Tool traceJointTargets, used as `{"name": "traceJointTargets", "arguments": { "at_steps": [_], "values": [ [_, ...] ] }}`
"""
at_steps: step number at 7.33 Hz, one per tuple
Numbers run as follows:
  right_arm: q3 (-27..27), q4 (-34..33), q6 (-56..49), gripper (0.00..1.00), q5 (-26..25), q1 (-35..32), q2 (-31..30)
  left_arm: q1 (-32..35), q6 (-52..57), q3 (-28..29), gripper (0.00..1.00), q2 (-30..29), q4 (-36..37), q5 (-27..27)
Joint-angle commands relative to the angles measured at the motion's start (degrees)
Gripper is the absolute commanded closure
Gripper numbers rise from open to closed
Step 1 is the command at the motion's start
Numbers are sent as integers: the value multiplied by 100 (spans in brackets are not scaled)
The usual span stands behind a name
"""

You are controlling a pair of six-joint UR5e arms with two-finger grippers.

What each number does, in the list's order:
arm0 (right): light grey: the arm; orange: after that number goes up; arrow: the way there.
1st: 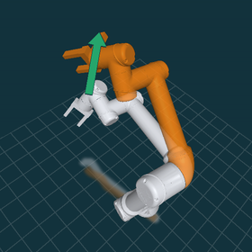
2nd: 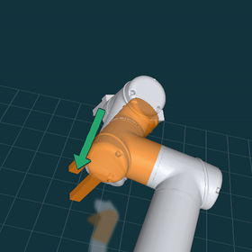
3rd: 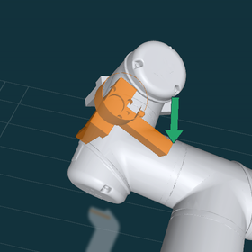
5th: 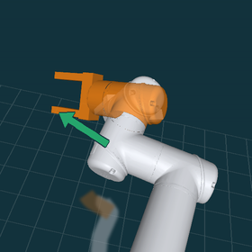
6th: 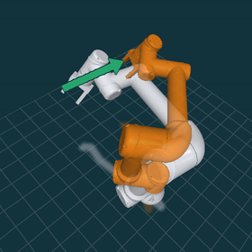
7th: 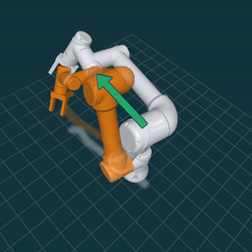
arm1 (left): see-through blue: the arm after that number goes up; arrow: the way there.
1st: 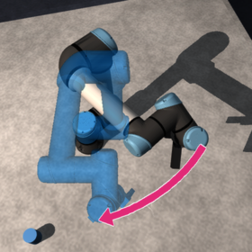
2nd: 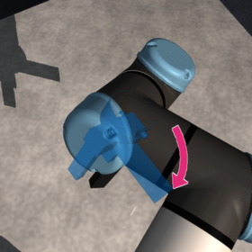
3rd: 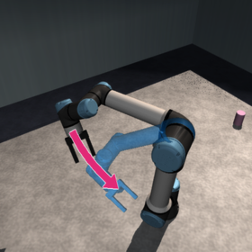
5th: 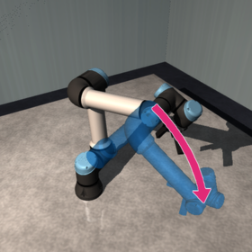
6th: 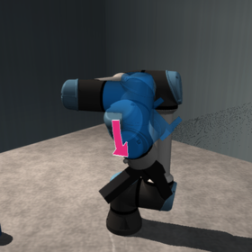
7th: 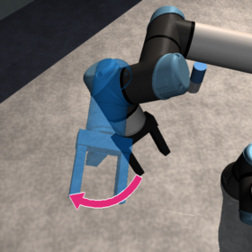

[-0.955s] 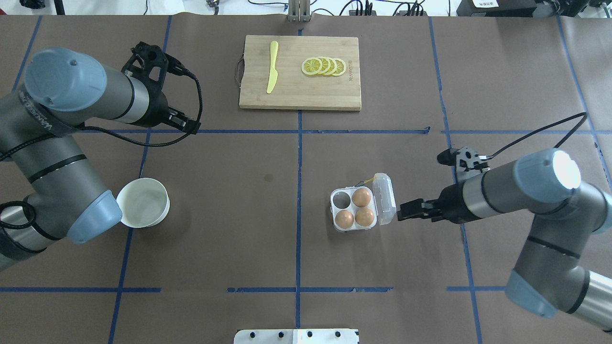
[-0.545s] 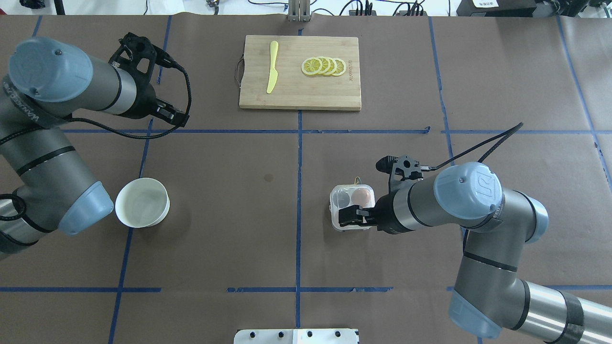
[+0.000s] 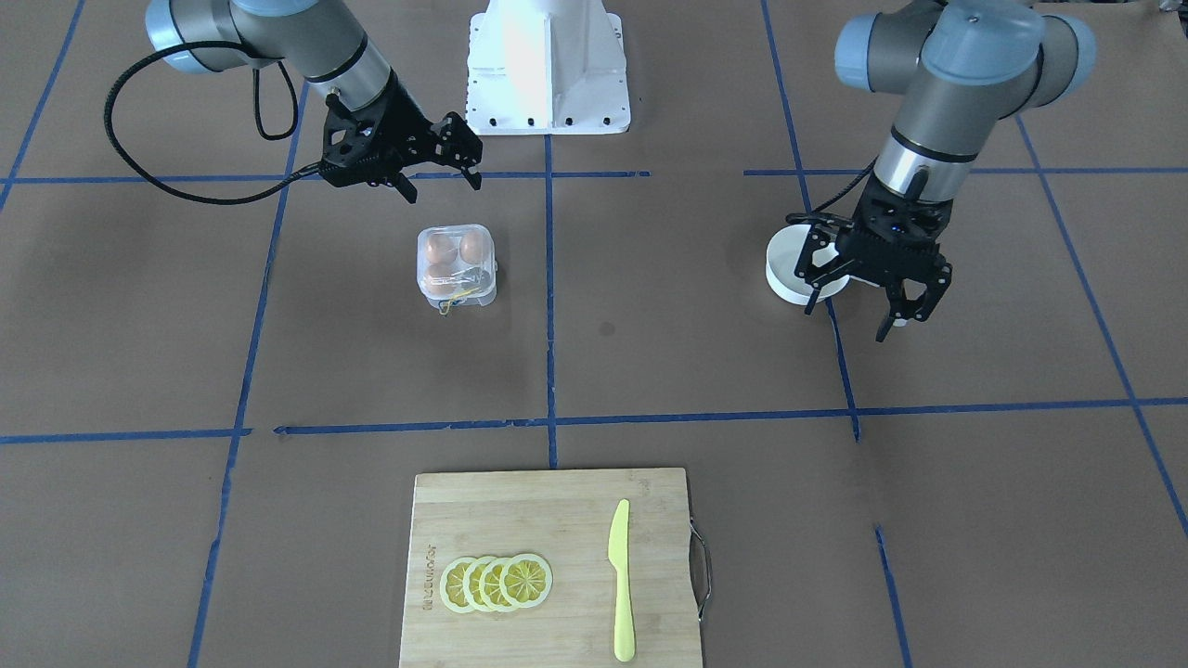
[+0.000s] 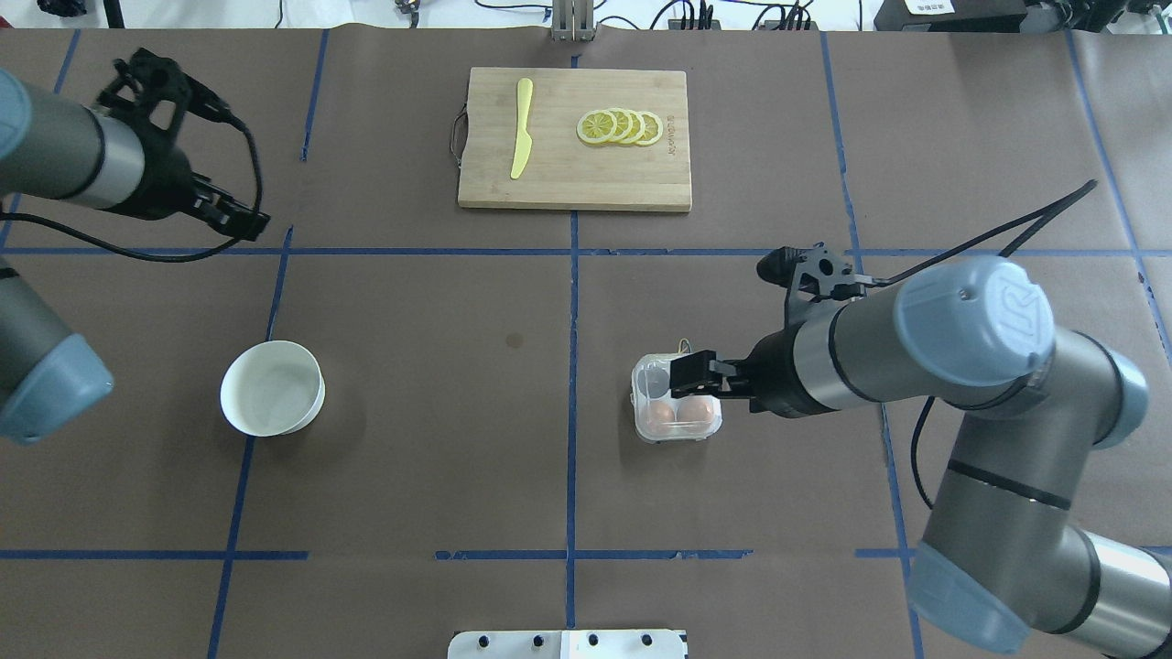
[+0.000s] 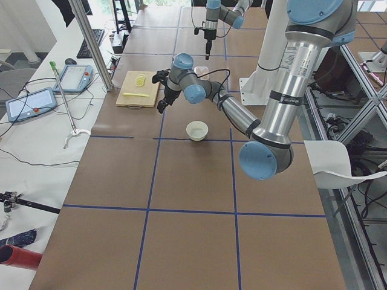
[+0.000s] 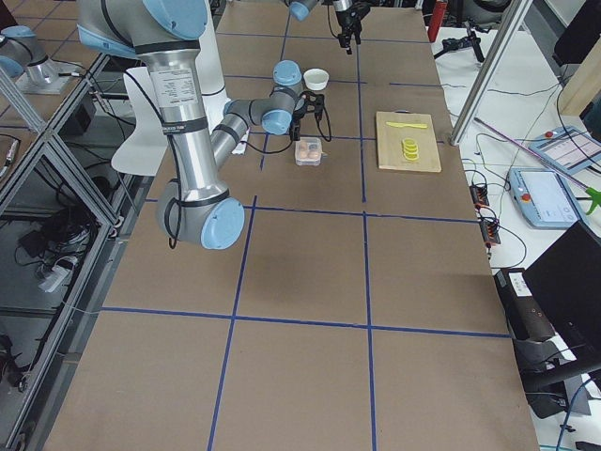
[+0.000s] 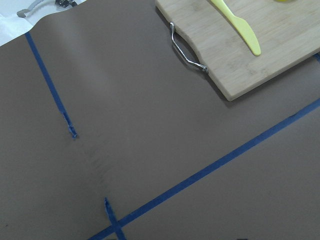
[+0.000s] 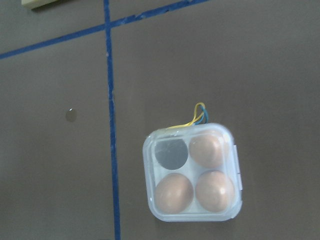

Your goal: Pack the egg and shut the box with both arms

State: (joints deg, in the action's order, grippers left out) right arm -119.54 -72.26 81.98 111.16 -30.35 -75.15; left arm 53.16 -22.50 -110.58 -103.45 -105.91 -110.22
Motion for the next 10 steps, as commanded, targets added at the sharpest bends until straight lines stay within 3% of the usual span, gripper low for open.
{"name": "traceJointTargets", "arguments": {
  "at_steps": [1,2,3,4,5,8,10],
  "values": [
    [-315,-77,-59,0,840,-862,-629,981,1207,-96,16,605,0,-769],
    [-315,-69,-94,0,1194,-1285,-928,1491,1796,-96,16,1007,0,-1191],
    [-307,-60,-225,0,1215,-1533,-1210,1914,2141,-104,9,1272,0,-1465],
    [-307,-51,-696,0,1276,-1822,-1491,2309,2414,-96,1,1501,0,-1633],
    [-298,-51,-1232,0,1503,-2208,-1798,2487,2669,-96,1,1782,0,-1669],
    [-71,-95,-4241,0,1978,-3753,-2880,2586,2689,219,0,2040,17,-1670],
    [857,-112,-5931,0,2137,-4703,-2848,2586,2698,422,0,2205,-17,-2123]
  ]
}}
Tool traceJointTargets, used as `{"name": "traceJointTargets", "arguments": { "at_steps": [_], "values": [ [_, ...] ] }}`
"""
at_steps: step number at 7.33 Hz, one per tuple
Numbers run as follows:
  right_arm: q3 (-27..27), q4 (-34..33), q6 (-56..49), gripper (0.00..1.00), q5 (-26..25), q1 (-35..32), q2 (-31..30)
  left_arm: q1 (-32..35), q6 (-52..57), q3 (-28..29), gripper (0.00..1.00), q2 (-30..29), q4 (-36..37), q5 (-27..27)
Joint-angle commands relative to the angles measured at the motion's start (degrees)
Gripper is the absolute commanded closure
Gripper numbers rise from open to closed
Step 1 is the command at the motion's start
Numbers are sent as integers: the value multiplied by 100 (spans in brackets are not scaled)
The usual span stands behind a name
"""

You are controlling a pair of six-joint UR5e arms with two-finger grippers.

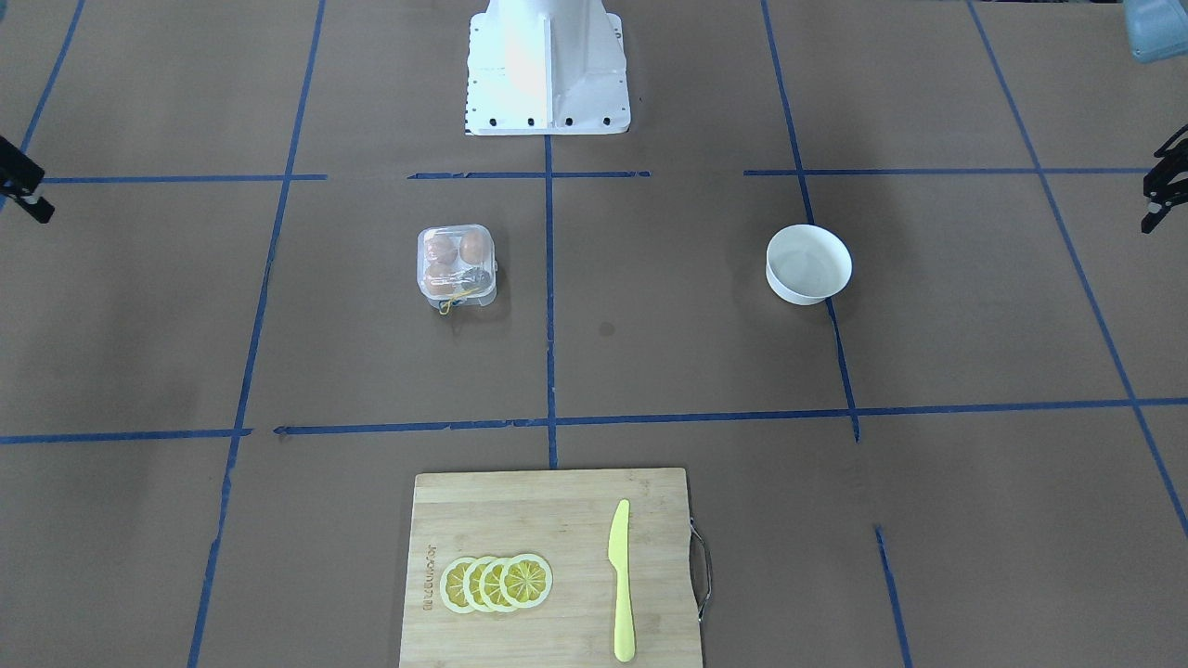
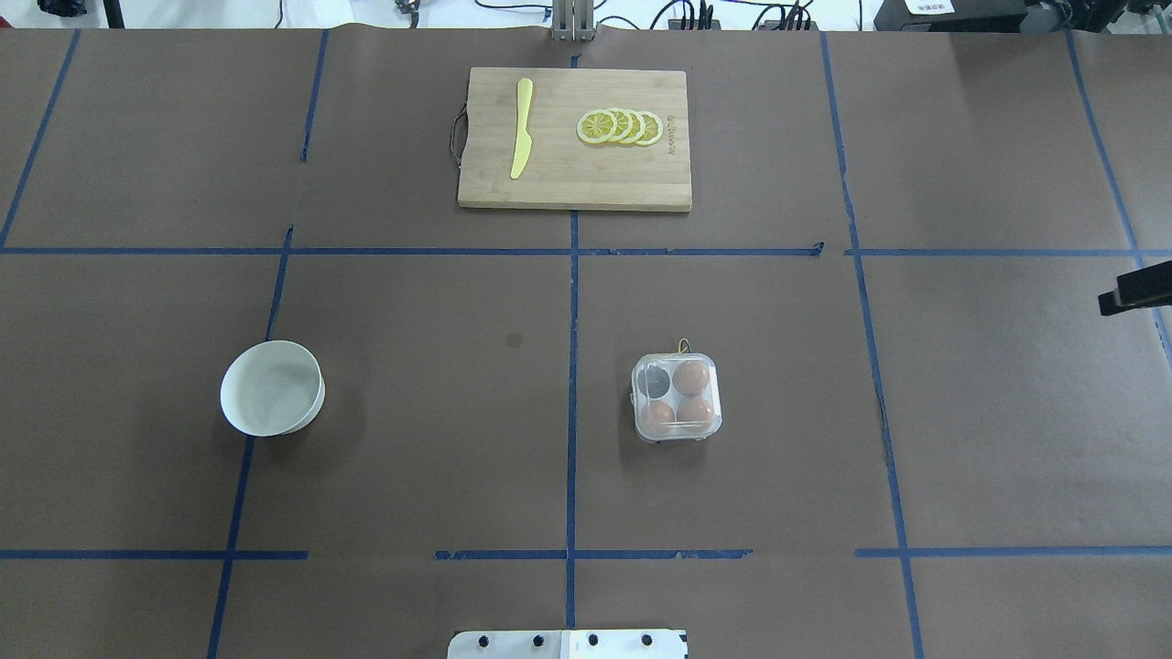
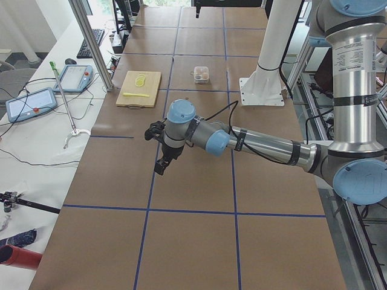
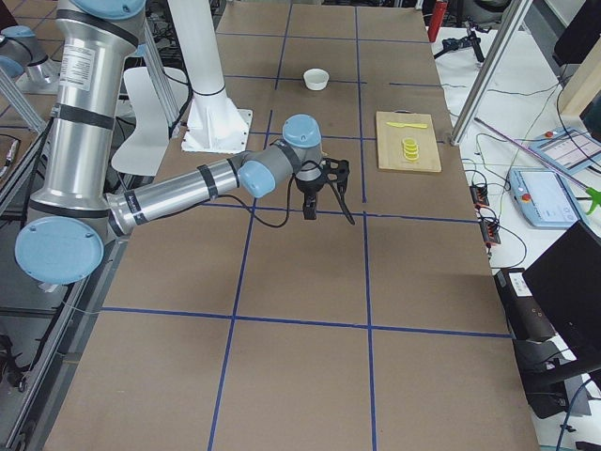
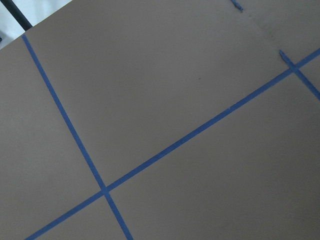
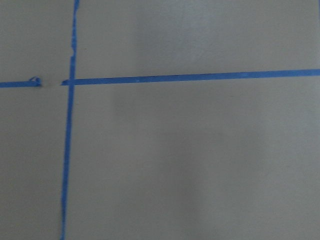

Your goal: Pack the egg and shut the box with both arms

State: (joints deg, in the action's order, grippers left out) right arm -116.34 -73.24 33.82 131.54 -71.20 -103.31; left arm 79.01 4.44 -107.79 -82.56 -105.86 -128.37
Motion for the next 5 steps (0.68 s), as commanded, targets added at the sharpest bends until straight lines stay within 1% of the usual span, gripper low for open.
{"name": "traceJointTargets", "arguments": {
  "at_steps": [1,2,3,4,5],
  "values": [
    [882,-24,-1758,0,100,-988,-14,18,22,127,0,169,-22,-468],
    [1129,-24,-2139,0,126,-1201,-14,122,13,223,0,170,-22,-443],
    [1323,-111,-2439,0,466,-1420,-23,402,4,380,0,109,-5,-426],
    [1490,-277,-2911,0,565,-1475,12,474,4,573,0,-22,65,-399],
    [1614,-462,-3325,0,566,-1502,117,510,30,540,0,-59,214,-460]
  ]
}}
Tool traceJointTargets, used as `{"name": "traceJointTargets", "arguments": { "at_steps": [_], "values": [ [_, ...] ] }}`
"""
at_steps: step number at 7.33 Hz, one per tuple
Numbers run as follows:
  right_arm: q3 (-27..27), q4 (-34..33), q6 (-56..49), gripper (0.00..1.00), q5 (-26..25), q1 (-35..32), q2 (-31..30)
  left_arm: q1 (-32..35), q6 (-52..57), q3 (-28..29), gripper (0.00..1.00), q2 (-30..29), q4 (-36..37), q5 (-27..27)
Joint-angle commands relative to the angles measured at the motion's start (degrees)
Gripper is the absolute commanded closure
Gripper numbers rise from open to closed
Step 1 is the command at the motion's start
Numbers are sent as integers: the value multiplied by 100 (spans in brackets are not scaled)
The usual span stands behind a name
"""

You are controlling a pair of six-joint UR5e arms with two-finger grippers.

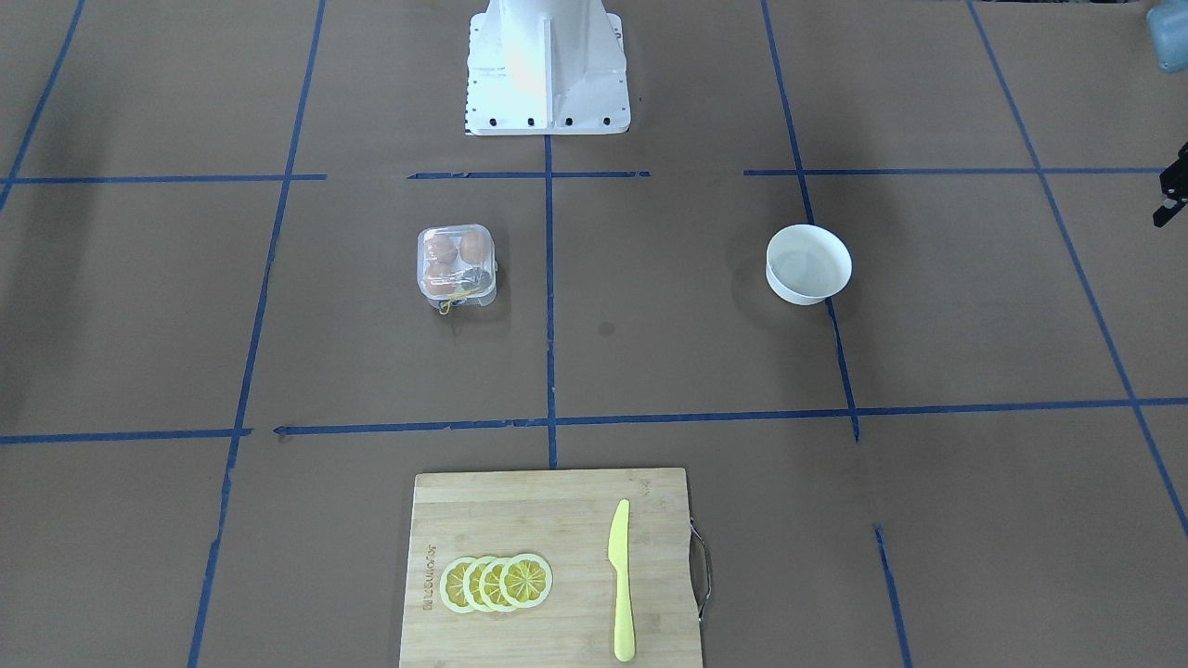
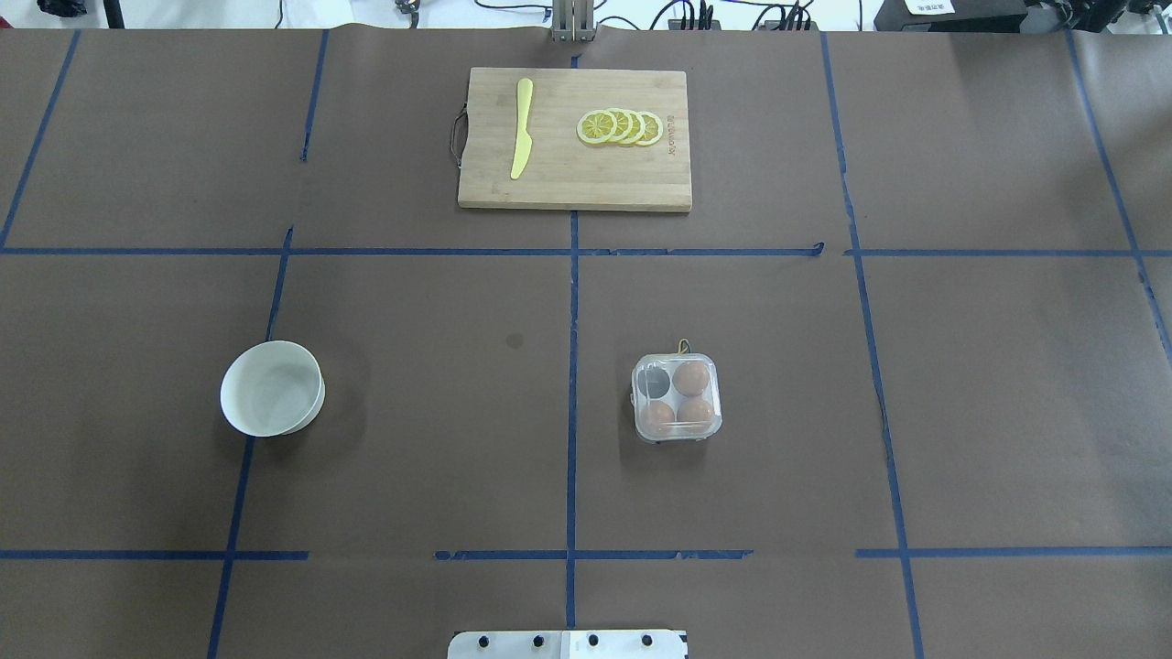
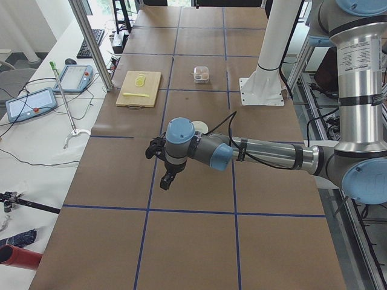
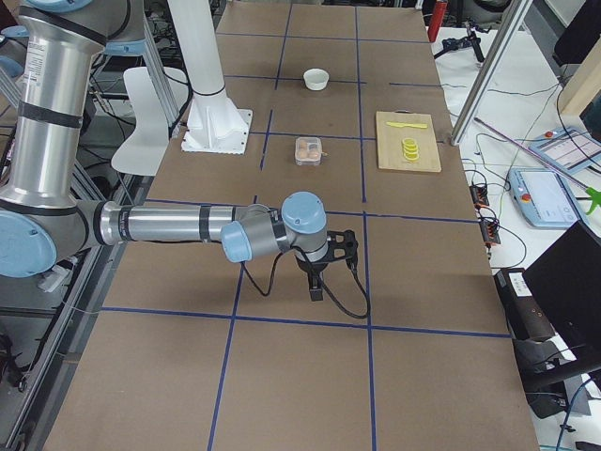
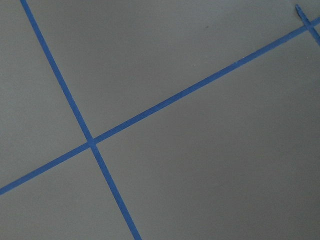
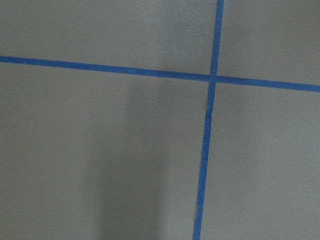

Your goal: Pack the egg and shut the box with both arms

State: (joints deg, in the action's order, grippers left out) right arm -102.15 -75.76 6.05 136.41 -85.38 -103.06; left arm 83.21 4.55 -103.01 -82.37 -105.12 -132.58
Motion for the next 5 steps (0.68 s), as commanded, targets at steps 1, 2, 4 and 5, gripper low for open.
{"name": "traceJointTargets", "arguments": {
  "at_steps": [1,2,4,5],
  "values": [
    [204,-464,-943,0,79,-102,93,91,20,80,0,-60,123,-40],
    [196,-771,-1400,0,88,-137,93,91,20,202,0,-34,149,-14],
    [204,-1866,-2496,0,53,-224,486,99,2,510,0,28,297,-40],
    [213,-2403,-2851,0,-52,-303,767,82,-15,467,0,-120,1064,-48]
  ]
}}
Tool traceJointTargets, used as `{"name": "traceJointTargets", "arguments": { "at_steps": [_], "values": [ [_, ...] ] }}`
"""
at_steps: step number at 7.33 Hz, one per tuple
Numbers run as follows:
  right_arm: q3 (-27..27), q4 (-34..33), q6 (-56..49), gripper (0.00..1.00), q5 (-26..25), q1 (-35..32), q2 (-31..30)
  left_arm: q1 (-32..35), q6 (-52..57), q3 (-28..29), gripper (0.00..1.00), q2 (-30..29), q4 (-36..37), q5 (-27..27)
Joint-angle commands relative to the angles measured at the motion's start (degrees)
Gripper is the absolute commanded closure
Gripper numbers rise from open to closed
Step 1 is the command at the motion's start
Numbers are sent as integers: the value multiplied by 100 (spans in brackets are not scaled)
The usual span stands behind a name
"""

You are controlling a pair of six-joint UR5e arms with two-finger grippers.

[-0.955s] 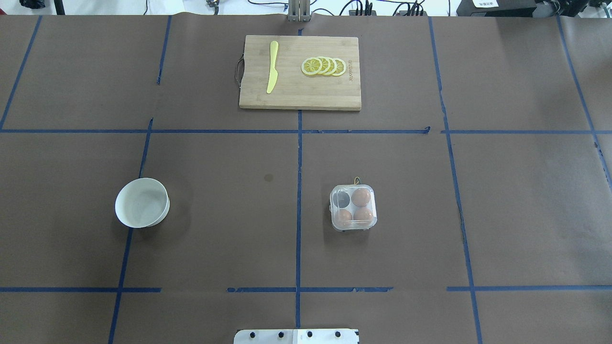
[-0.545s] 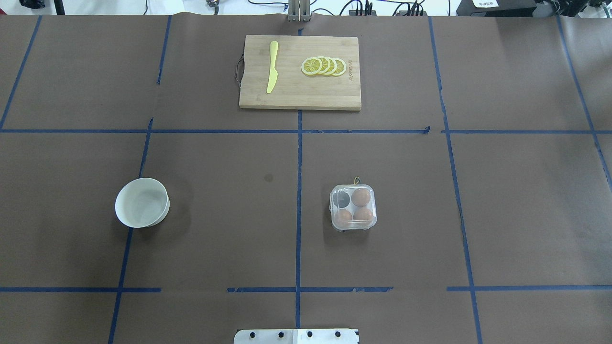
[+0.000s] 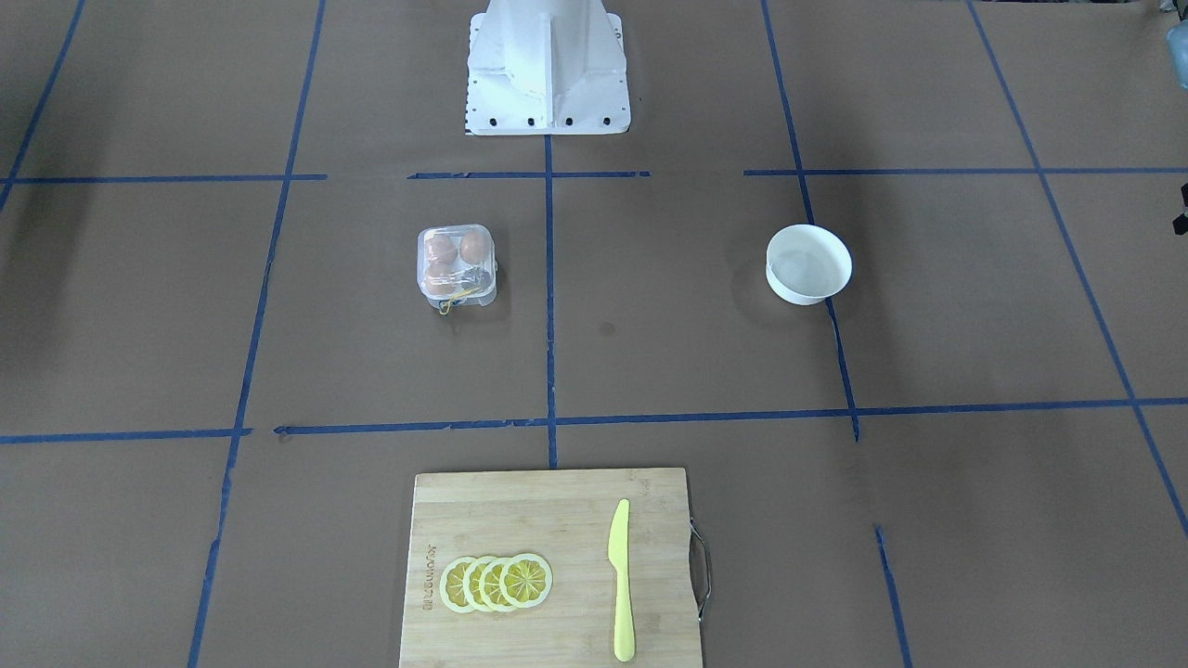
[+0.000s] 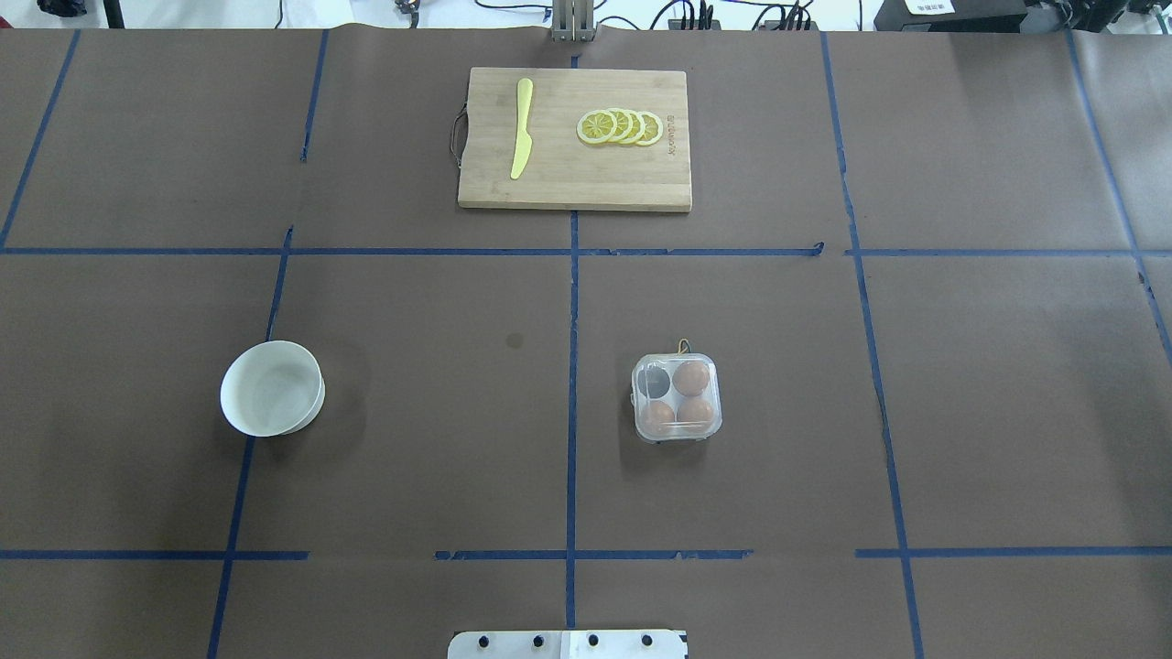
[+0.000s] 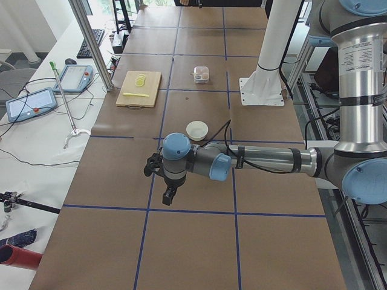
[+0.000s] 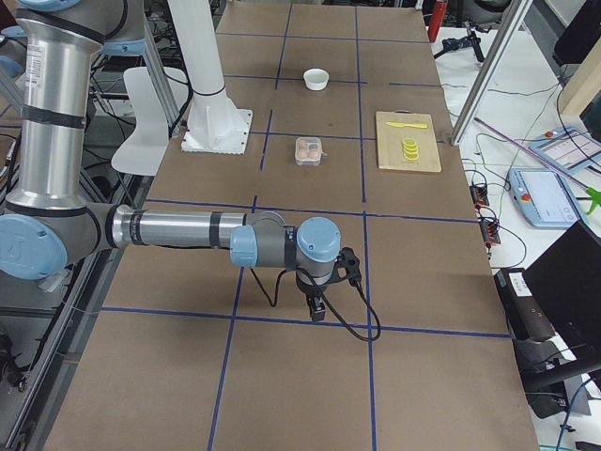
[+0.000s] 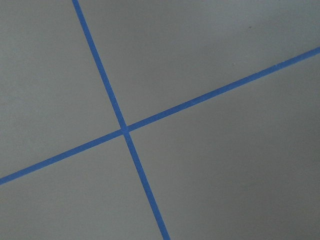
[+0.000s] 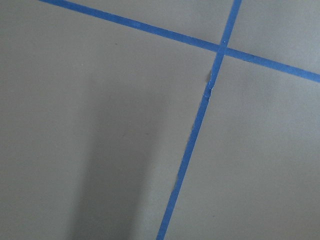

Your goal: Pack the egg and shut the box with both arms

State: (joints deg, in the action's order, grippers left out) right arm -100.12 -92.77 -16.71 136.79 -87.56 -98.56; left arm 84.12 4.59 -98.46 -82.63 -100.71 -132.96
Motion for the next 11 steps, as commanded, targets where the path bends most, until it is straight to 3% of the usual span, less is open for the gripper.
{"name": "traceJointTargets", "arguments": {
  "at_steps": [1,4,11],
  "values": [
    [10,-759,-605,0,-100,-86,294,51,-19,-93,0,-286,1353,-37],
    [-16,-707,-527,0,-91,-86,276,324,-37,-15,0,-280,1475,-520],
    [-60,-672,-526,0,6,-86,223,377,7,55,0,-297,1396,-486]
  ]
}}
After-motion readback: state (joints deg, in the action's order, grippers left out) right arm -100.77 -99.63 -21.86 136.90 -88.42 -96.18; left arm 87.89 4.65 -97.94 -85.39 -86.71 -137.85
